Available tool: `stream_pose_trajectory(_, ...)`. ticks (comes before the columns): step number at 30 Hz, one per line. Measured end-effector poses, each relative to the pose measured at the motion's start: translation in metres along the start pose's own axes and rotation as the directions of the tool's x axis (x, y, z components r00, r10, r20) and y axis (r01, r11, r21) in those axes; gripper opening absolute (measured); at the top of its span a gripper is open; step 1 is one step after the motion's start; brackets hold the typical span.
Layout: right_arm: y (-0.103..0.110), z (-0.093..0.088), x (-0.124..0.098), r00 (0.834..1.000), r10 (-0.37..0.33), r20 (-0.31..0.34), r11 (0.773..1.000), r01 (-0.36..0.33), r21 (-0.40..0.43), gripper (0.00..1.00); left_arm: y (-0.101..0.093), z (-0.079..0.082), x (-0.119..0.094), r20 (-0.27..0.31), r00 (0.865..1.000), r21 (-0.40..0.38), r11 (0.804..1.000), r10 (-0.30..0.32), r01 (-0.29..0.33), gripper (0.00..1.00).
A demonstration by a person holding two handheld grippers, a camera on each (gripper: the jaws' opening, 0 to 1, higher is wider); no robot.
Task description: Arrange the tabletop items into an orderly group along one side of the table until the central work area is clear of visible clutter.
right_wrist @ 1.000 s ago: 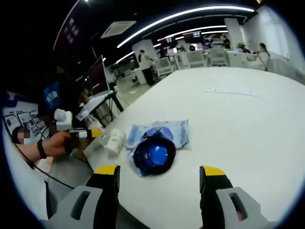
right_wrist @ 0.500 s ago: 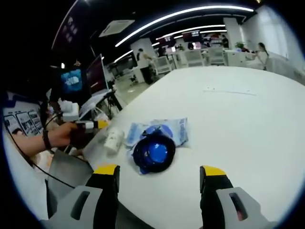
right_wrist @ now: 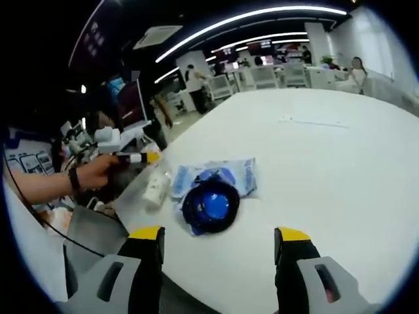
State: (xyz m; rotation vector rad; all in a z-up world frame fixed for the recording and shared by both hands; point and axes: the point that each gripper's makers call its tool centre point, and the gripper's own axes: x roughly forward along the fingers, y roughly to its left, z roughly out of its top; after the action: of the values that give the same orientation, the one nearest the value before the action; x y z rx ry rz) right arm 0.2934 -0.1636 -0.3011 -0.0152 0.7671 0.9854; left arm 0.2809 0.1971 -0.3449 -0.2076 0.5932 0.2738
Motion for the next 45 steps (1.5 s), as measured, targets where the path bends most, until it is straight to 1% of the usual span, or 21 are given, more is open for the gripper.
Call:
stream_pose_trajectory(1, 0.000, 0.000, 0.000, 1.000, -0.001, -0.002, 1.000, 0.001, -0.001, 0.69, -0.003, 0.005, 0.007, 0.001, 1.000, 0.000, 1.000, -0.002, 0.002, 0.39)
stream_pose_trajectory(3, -0.001, -0.001, -0.001, 1.000, -0.002, -0.007, 1.000, 0.002, 0.000, 0.69, -0.006, 0.010, 0.015, 0.002, 1.000, -0.004, 1.000, -0.006, 0.006, 0.39)
stream_pose_trajectory(5, -0.002, -0.002, -0.001, 1.000, -0.004, -0.011, 1.000, 0.004, 0.001, 0.69, -0.004, 0.015, 0.021, 0.004, 1.000, -0.005, 1.000, -0.008, 0.008, 0.39)
stream_pose_trajectory(6, -0.002, -0.003, -0.001, 1.000, -0.005, -0.014, 1.000, 0.005, 0.000, 0.69, -0.004, 0.017, 0.024, 0.005, 1.000, -0.005, 1.000, -0.008, 0.008, 0.39)
stream_pose_trajectory(7, -0.002, -0.004, -0.002, 1.000, -0.006, -0.016, 1.000, 0.006, 0.000, 0.69, -0.010, 0.018, 0.026, 0.006, 1.000, -0.002, 1.000, -0.011, 0.011, 0.39)
stream_pose_trajectory(10, -0.004, -0.005, -0.003, 1.000, -0.010, -0.021, 1.000, 0.010, 0.003, 0.69, -0.014, 0.023, 0.031, 0.009, 1.000, -0.007, 1.000, -0.015, 0.015, 0.39)
stream_pose_trajectory(11, -0.004, -0.006, -0.003, 1.000, -0.010, -0.022, 1.000, 0.011, 0.004, 0.69, -0.012, 0.023, 0.030, 0.012, 1.000, -0.013, 1.000, -0.013, 0.013, 0.39)
stream_pose_trajectory(13, -0.004, -0.007, -0.003, 1.000, -0.013, -0.026, 1.000, 0.013, 0.006, 0.69, -0.013, 0.027, 0.037, 0.017, 1.000, -0.017, 1.000, -0.015, 0.015, 0.39)
stream_pose_trajectory(16, -0.004, -0.008, -0.004, 1.000, -0.014, -0.025, 1.000, 0.014, 0.008, 0.69, -0.015, 0.029, 0.038, 0.016, 1.000, -0.011, 1.000, -0.017, 0.018, 0.39)
stream_pose_trajectory(17, -0.004, -0.008, -0.004, 1.000, -0.014, -0.026, 1.000, 0.014, 0.008, 0.69, -0.014, 0.032, 0.044, 0.016, 1.000, -0.009, 1.000, -0.019, 0.019, 0.39)
stream_pose_trajectory(21, -0.005, -0.009, -0.006, 0.999, -0.019, -0.026, 1.000, 0.019, 0.014, 0.69, -0.015, 0.038, 0.051, 0.019, 1.000, -0.003, 1.000, -0.021, 0.022, 0.40)
stream_pose_trajectory(24, -0.006, -0.011, -0.008, 0.999, -0.024, -0.027, 1.000, 0.024, 0.017, 0.69, -0.012, 0.045, 0.064, 0.023, 1.000, 0.000, 1.000, -0.018, 0.018, 0.40)
stream_pose_trajectory(25, -0.006, -0.012, -0.008, 0.999, -0.024, -0.027, 1.000, 0.025, 0.018, 0.69, -0.013, 0.043, 0.060, 0.025, 1.000, -0.002, 1.000, -0.017, 0.017, 0.40)
stream_pose_trajectory(29, -0.007, -0.013, -0.010, 0.999, -0.032, -0.027, 0.999, 0.033, 0.024, 0.69, -0.015, 0.050, 0.071, 0.034, 0.999, 0.002, 1.000, -0.017, 0.017, 0.40)
stream_pose_trajectory(33, -0.008, -0.015, -0.013, 0.999, -0.040, -0.027, 0.999, 0.041, 0.029, 0.69, -0.014, 0.051, 0.074, 0.043, 0.999, -0.007, 1.000, -0.008, 0.009, 0.40)
stream_pose_trajectory(39, -0.010, -0.015, -0.016, 0.999, -0.047, -0.025, 0.998, 0.048, 0.034, 0.69, -0.018, 0.055, 0.075, 0.032, 0.999, -0.016, 1.000, -0.006, 0.007, 0.41)
stream_pose_trajectory(43, -0.012, -0.016, -0.016, 0.998, -0.050, -0.025, 0.998, 0.051, 0.035, 0.69, -0.017, 0.053, 0.078, 0.025, 1.000, -0.037, 0.999, -0.012, 0.013, 0.42)
stream_pose_trajectory(45, -0.012, -0.016, -0.017, 0.998, -0.052, -0.022, 0.998, 0.053, 0.037, 0.69, -0.015, 0.049, 0.077, 0.015, 1.000, -0.065, 0.998, -0.013, 0.014, 0.46)
